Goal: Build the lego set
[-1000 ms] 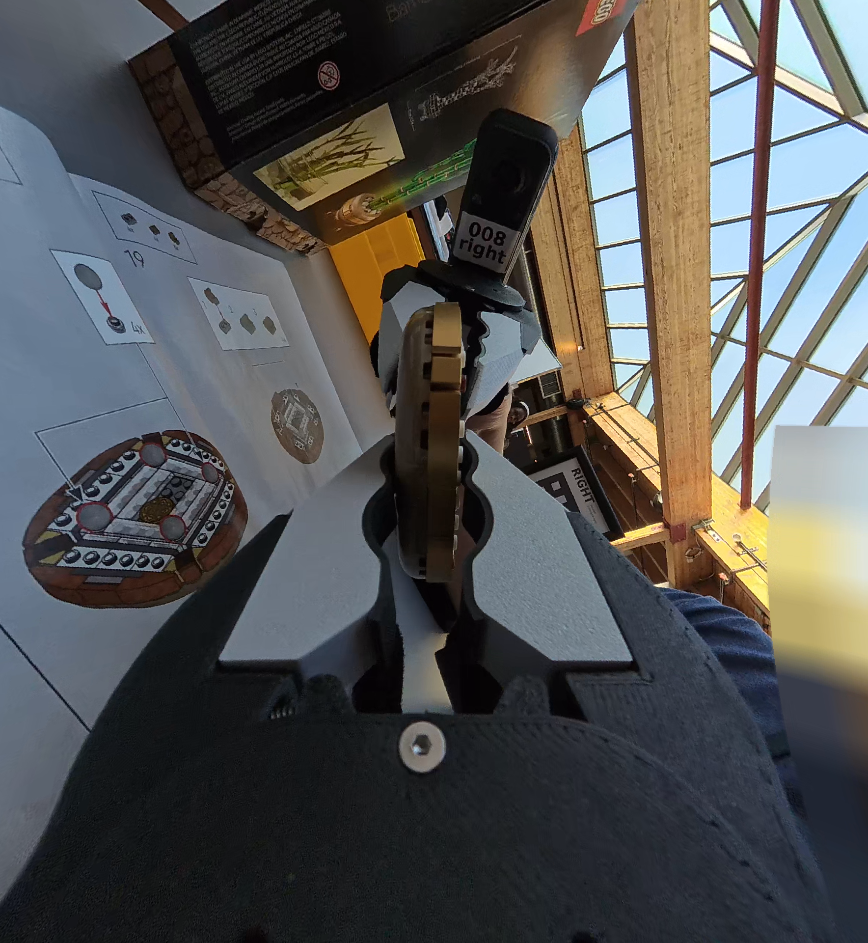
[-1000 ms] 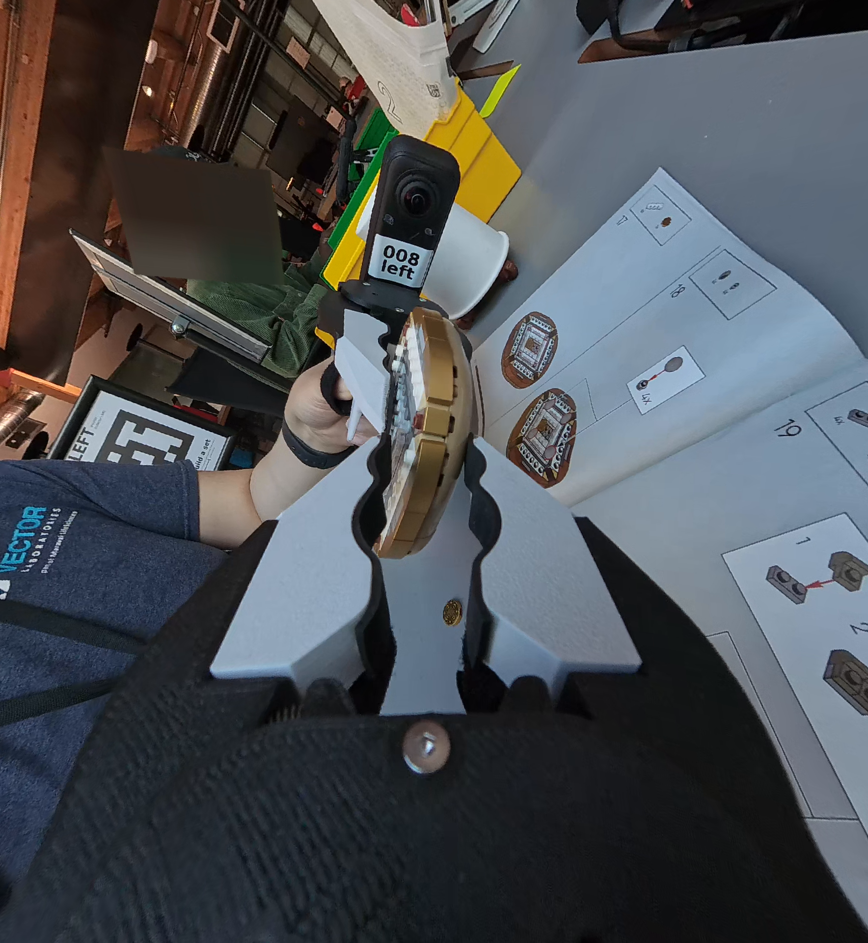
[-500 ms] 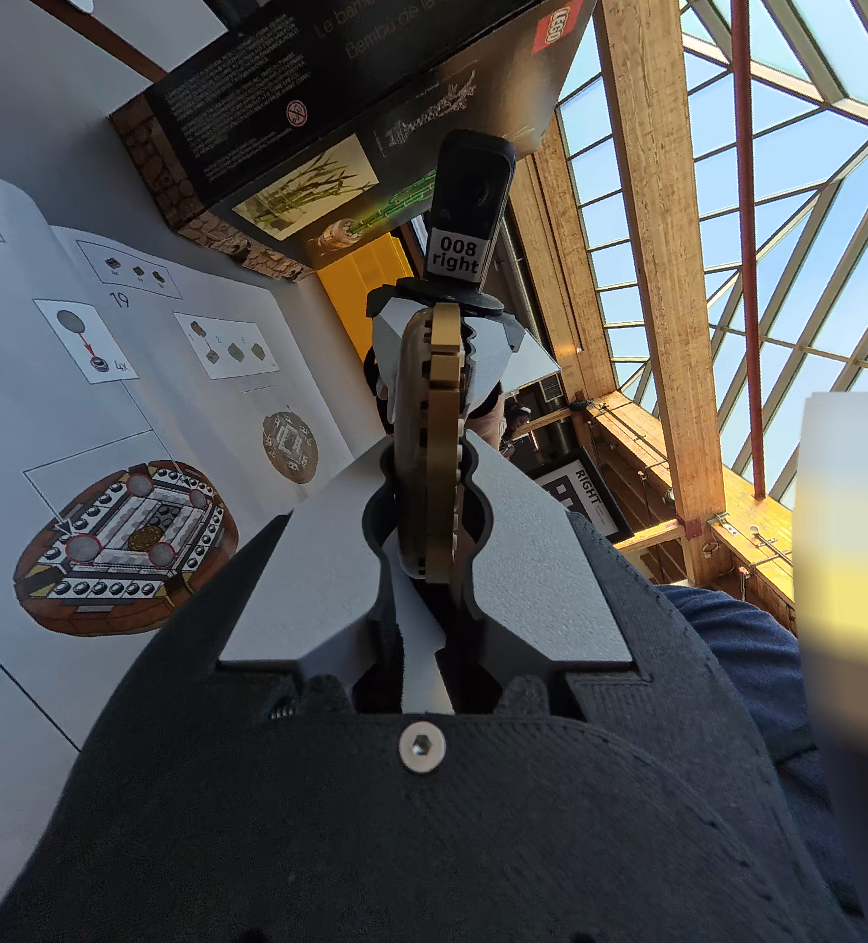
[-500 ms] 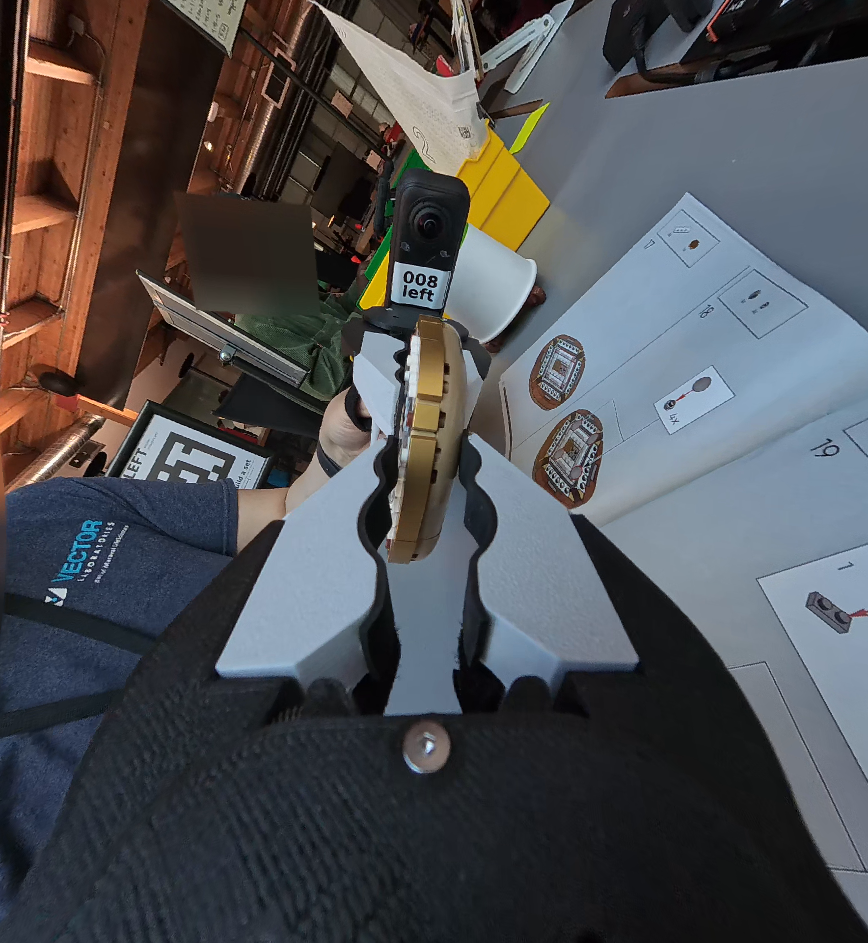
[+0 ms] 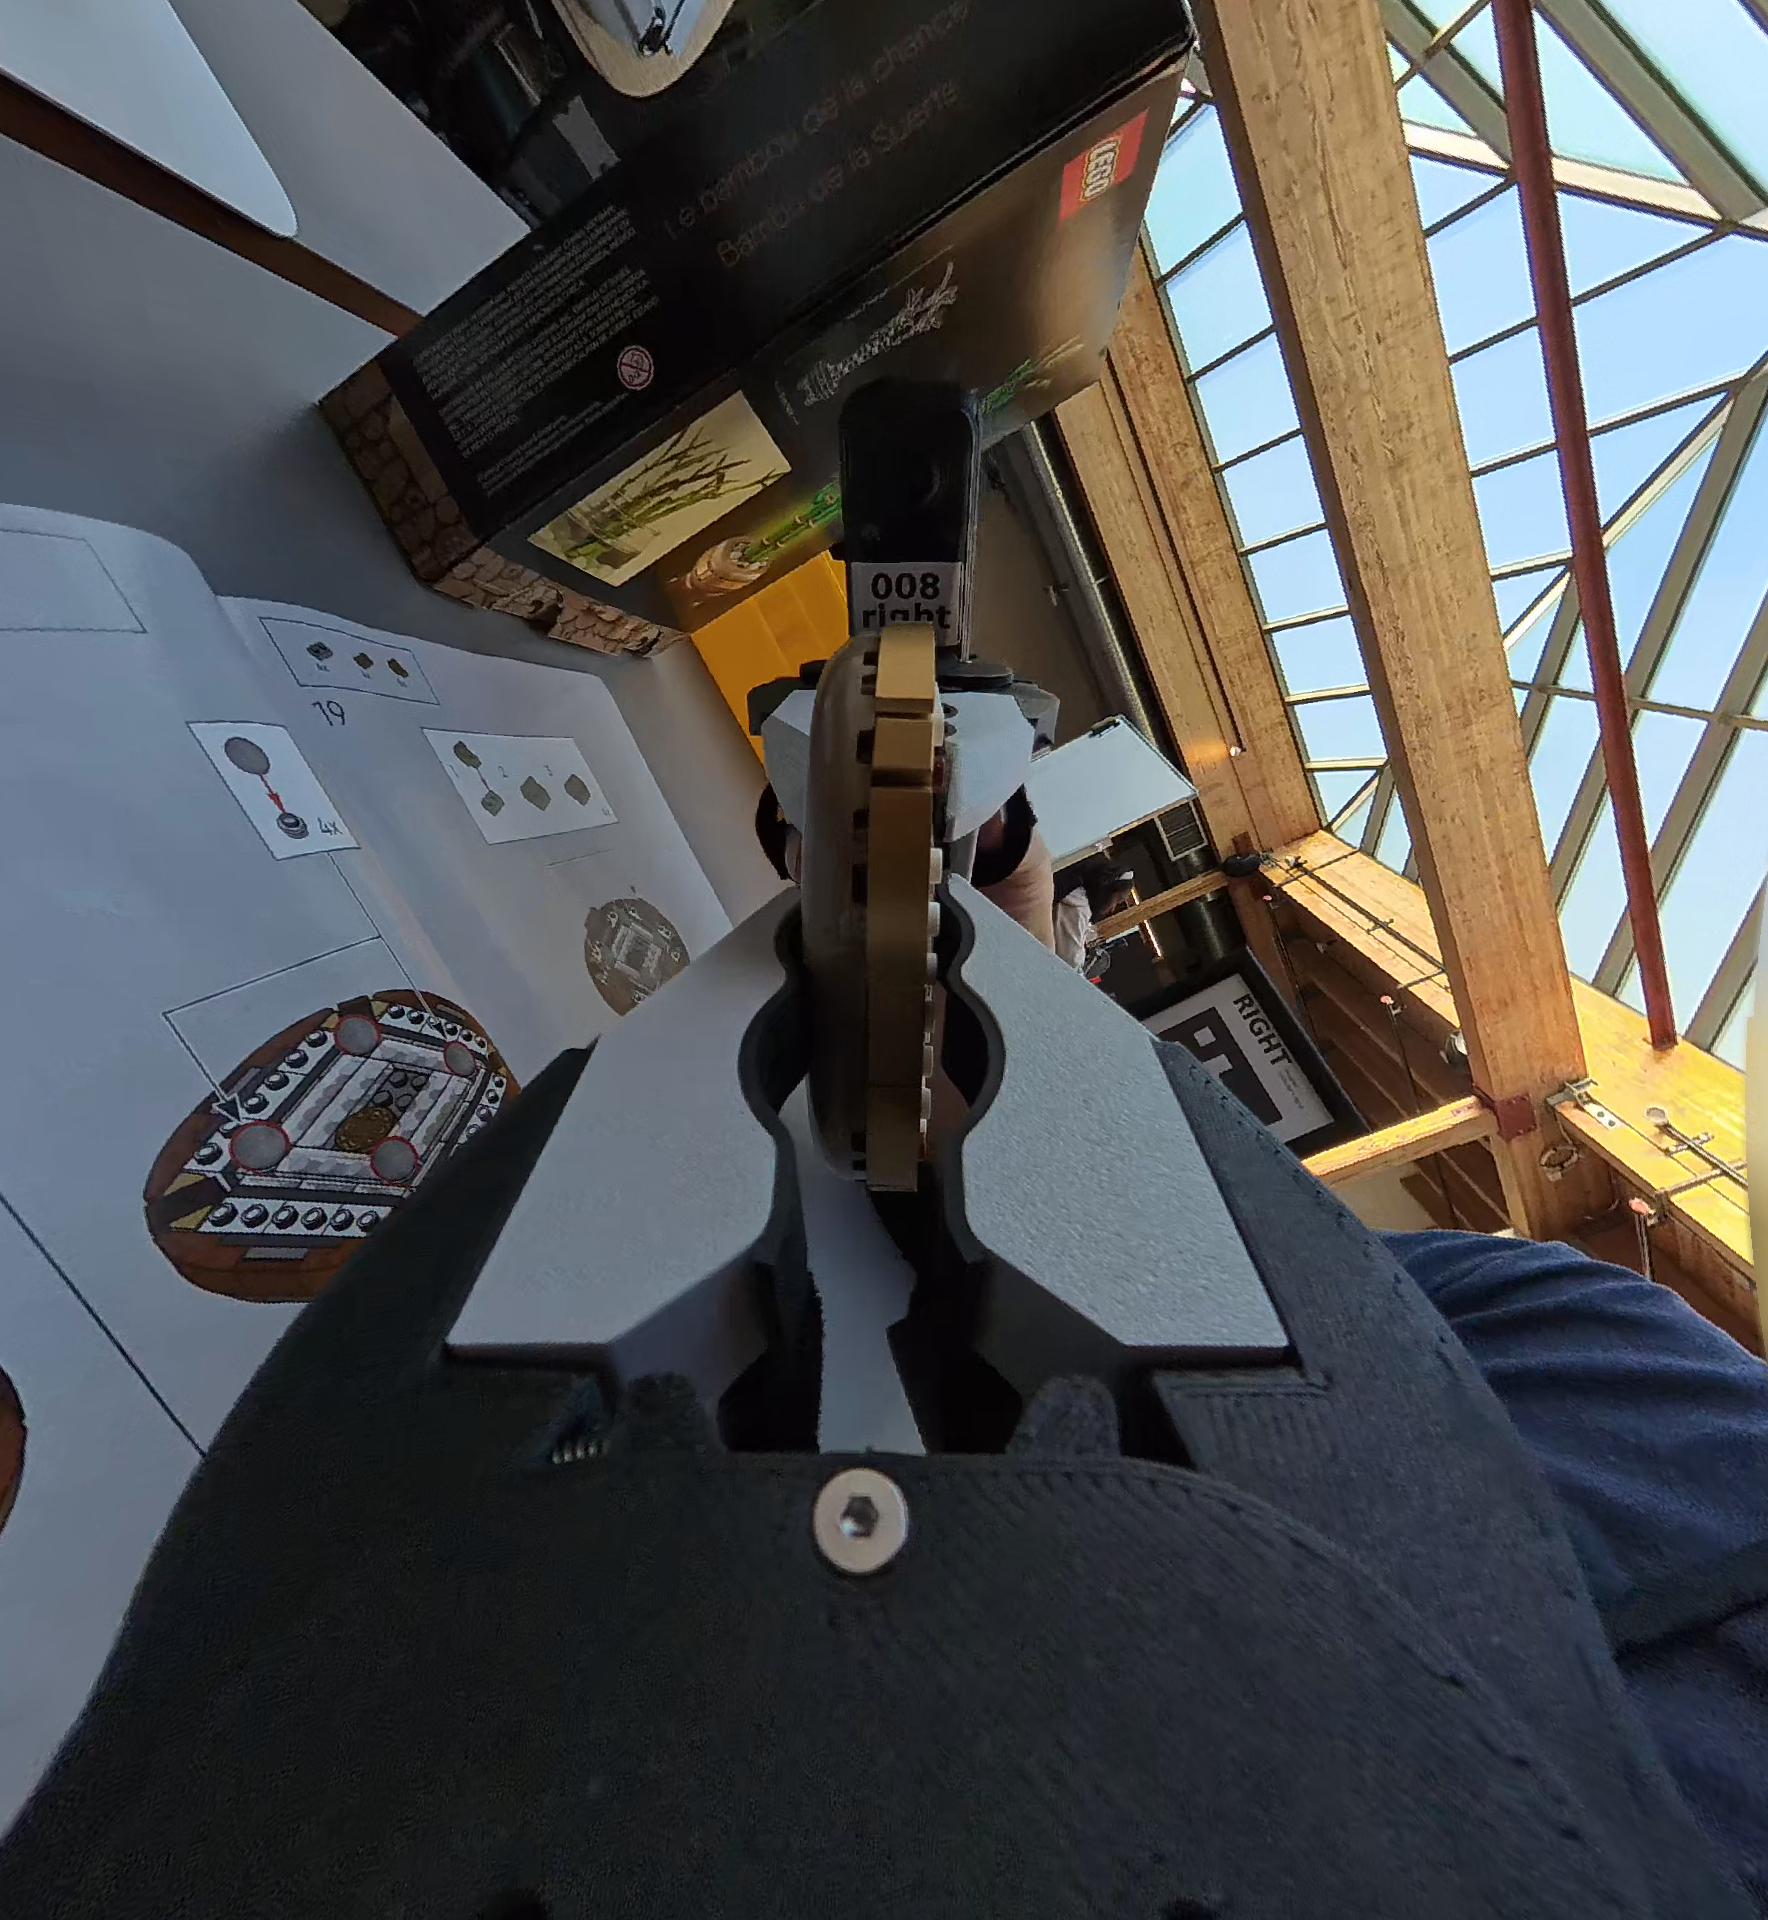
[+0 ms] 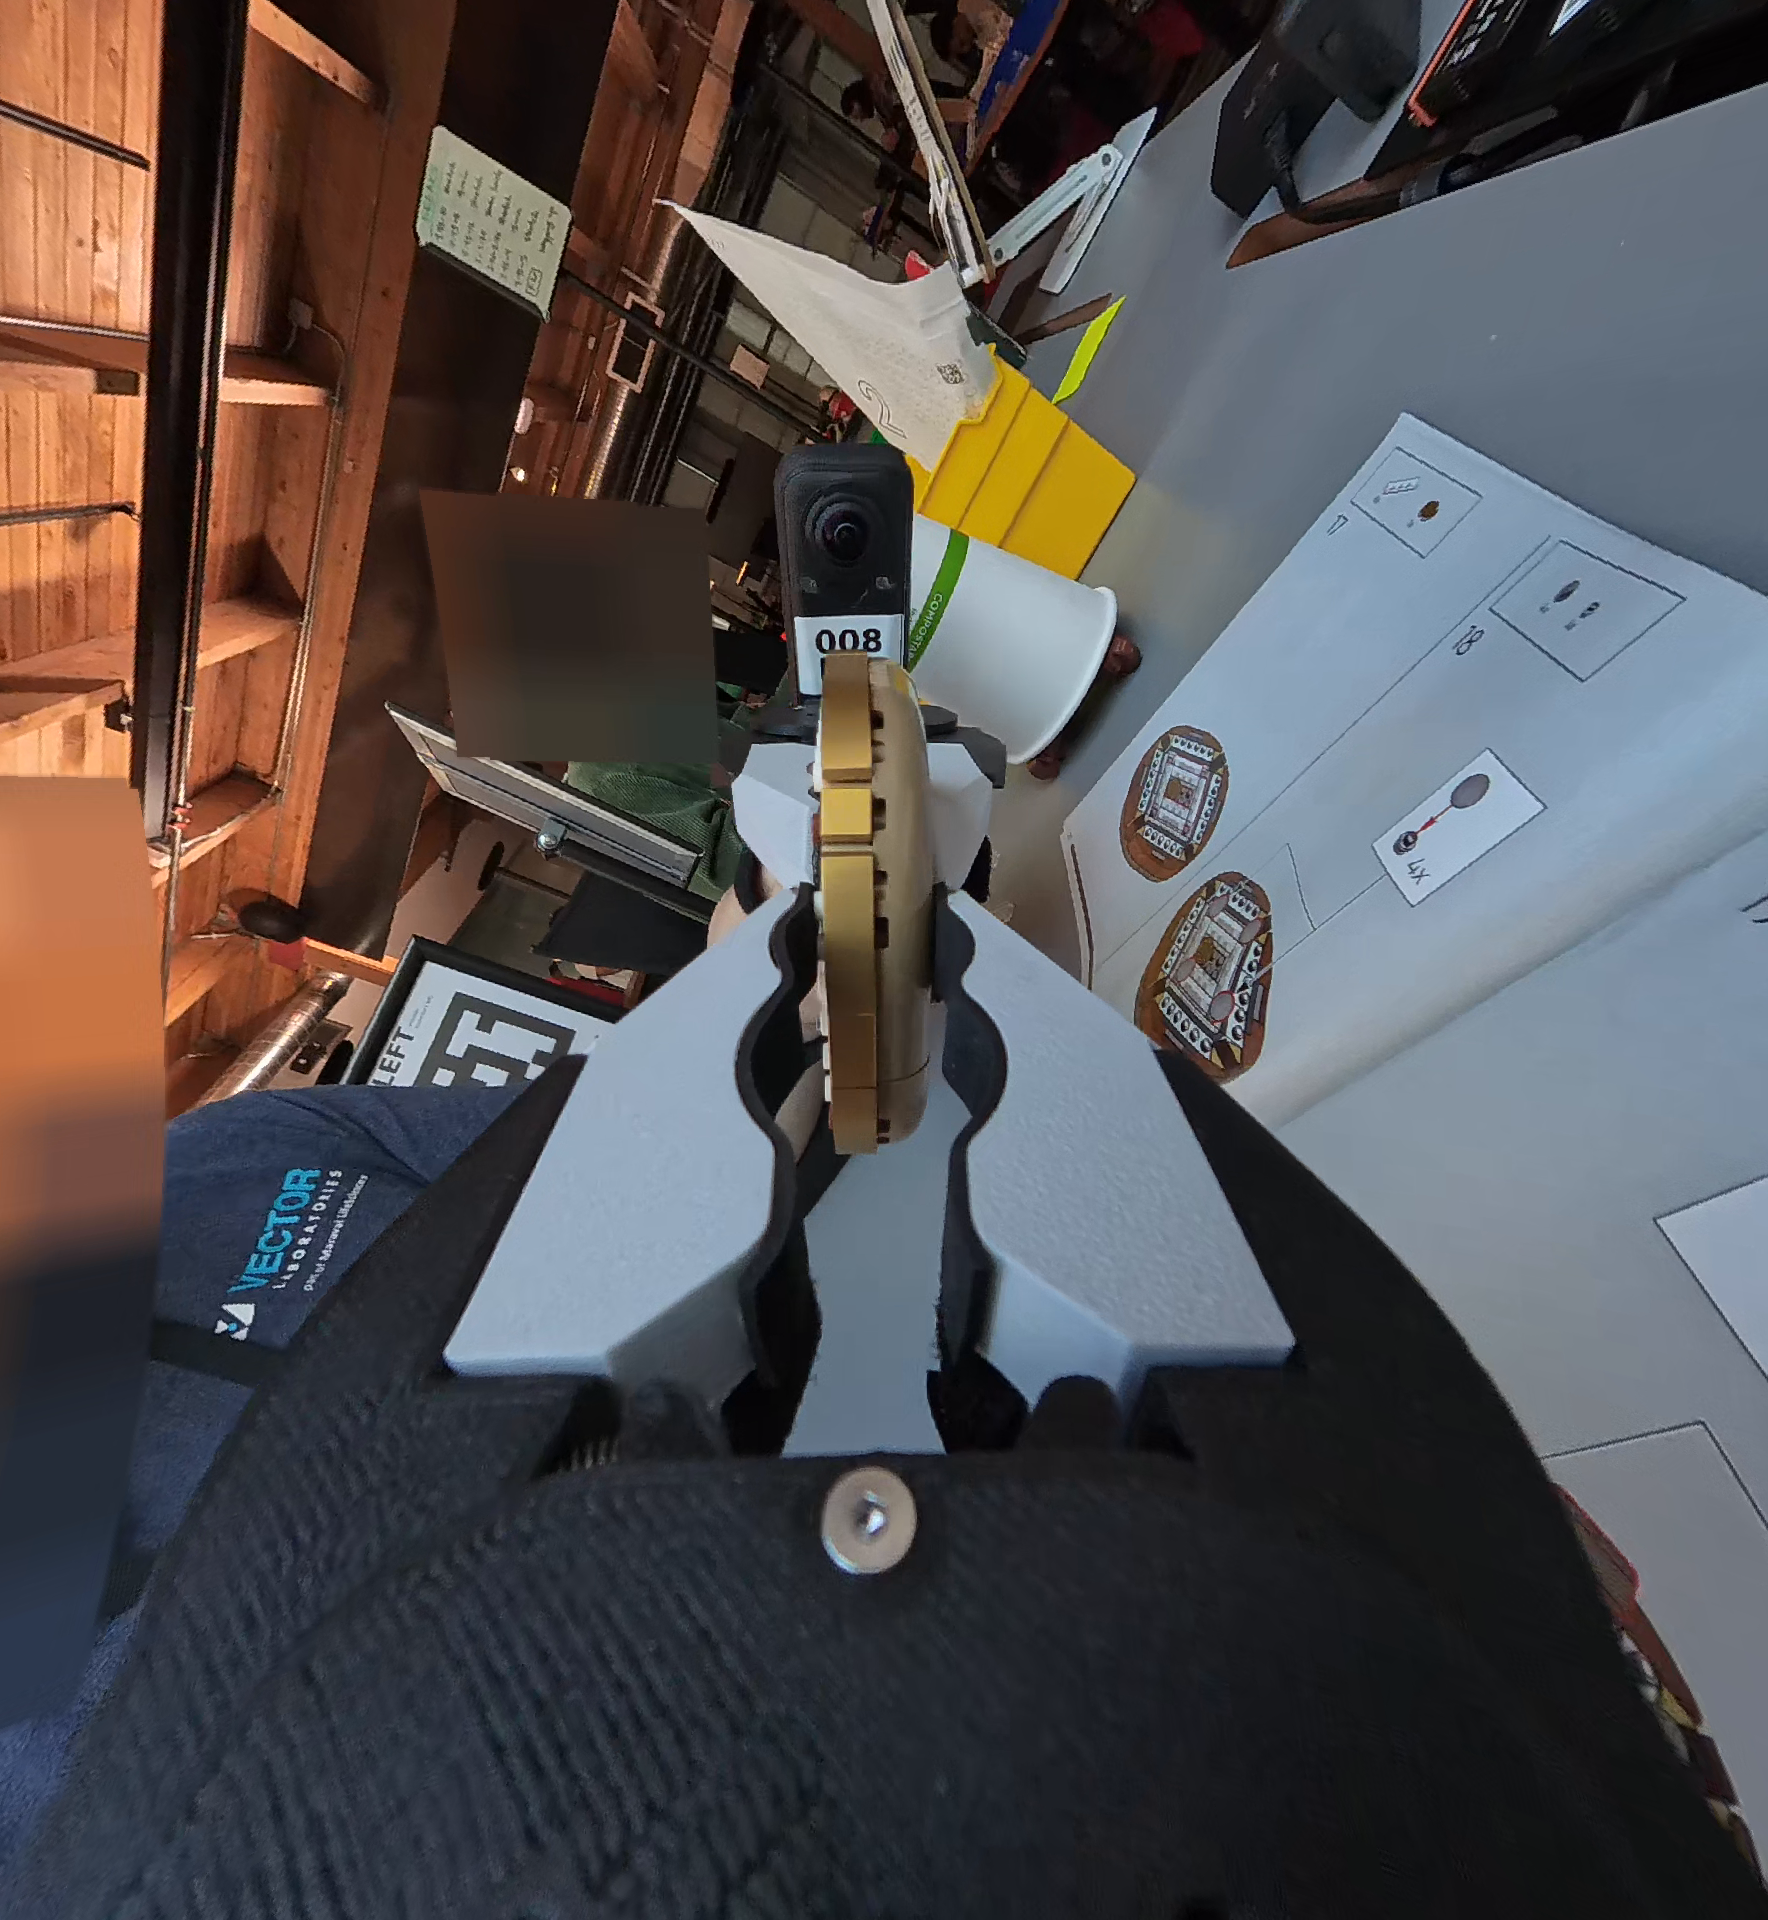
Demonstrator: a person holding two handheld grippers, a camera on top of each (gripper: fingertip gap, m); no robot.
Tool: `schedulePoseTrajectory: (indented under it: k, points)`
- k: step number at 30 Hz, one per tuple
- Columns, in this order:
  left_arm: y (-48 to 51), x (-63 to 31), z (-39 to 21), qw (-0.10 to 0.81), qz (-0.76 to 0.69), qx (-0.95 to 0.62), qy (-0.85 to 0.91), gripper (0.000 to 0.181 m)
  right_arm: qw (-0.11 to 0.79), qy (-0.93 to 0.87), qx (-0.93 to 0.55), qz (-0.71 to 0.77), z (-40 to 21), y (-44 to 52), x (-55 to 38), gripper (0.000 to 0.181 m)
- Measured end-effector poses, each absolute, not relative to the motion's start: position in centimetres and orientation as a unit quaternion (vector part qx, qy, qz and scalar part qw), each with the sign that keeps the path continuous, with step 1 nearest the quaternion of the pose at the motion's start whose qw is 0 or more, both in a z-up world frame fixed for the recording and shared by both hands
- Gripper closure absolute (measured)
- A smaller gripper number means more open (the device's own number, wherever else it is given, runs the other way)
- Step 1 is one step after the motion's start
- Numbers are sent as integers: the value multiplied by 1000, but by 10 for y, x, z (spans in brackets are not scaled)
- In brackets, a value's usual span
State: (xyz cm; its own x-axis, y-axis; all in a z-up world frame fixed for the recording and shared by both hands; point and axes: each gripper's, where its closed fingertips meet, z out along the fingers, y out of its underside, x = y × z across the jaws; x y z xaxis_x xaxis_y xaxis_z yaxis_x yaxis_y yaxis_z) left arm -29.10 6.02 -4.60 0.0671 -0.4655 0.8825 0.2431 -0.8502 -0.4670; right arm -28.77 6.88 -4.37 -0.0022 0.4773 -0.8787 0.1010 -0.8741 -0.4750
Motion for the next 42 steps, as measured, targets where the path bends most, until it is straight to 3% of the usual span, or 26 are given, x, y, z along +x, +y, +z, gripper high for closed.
schedulePoseTrajectory:
  k: [17,20,23,40,42]
  points:
    - [62,-291,-46,271,-675,-682,77,163,149,-208,-692,675,-44,72,-288,161]
    - [65,-295,-44,281,-674,-680,67,162,133,-220,-705,661,-51,67,-289,147]
    - [66,-297,-44,282,-675,-679,64,162,134,-212,-691,678,-46,67,-292,160]
    - [67,-296,-43,285,-676,-677,61,162,145,-220,-684,680,-45,68,-292,161]
    - [68,-298,-41,293,-675,-675,58,163,128,-206,-682,690,-47,67,-293,152]
